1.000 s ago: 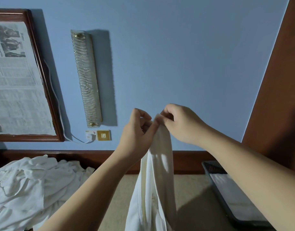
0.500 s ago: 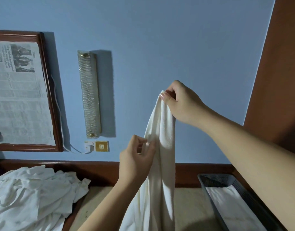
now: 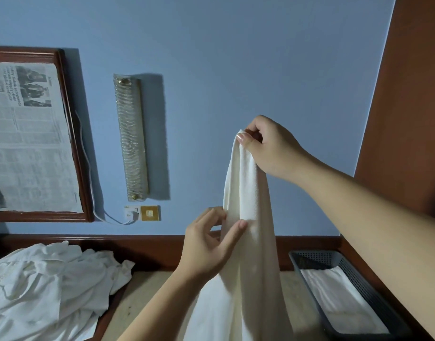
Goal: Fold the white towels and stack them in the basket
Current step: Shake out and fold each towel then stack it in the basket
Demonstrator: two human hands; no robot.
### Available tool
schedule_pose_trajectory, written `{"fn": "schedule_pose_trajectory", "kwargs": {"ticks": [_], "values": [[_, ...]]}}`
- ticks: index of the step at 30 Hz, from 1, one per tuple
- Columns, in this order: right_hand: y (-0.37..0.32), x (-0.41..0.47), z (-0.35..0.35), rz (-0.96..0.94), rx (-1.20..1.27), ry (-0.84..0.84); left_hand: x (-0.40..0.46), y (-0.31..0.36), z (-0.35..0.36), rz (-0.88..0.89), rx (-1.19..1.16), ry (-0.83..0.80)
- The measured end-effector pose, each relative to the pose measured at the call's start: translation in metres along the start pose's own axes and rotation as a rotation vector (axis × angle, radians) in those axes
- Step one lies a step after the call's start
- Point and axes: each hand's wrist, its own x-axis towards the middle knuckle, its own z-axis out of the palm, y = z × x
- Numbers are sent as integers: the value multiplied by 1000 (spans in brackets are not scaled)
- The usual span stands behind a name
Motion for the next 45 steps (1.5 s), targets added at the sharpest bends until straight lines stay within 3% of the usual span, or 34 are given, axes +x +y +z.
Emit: {"fn": "schedule_pose_trajectory", "kwargs": {"ticks": [5,8,15,23,29,31,36,41,45], "values": [[9,-5,-2,-4,125,-23,8,-6,-12,-258,-166,-70],[19,-14,-3,-8,198,-37,15,-13,-29,-208,-116,-74],[41,-31,3,95,450,-59,29,-21,-61,6,238,-85],[32,-34,10,121,625,-188,10,13,-69,-71,95,-364],[30,-36,16,103,688,-380,21,44,-68,-19,-159,-429],[29,-37,16,105,647,-420,27,45,-74,113,23,-426],[32,-45,15,89,577,-483,50,33,-83,720,807,-366],[34,-50,22,55,547,-535,56,45,-69,1015,857,-392],[42,-55,21,84,426,-602,58,52,-57,1015,749,-449]]}}
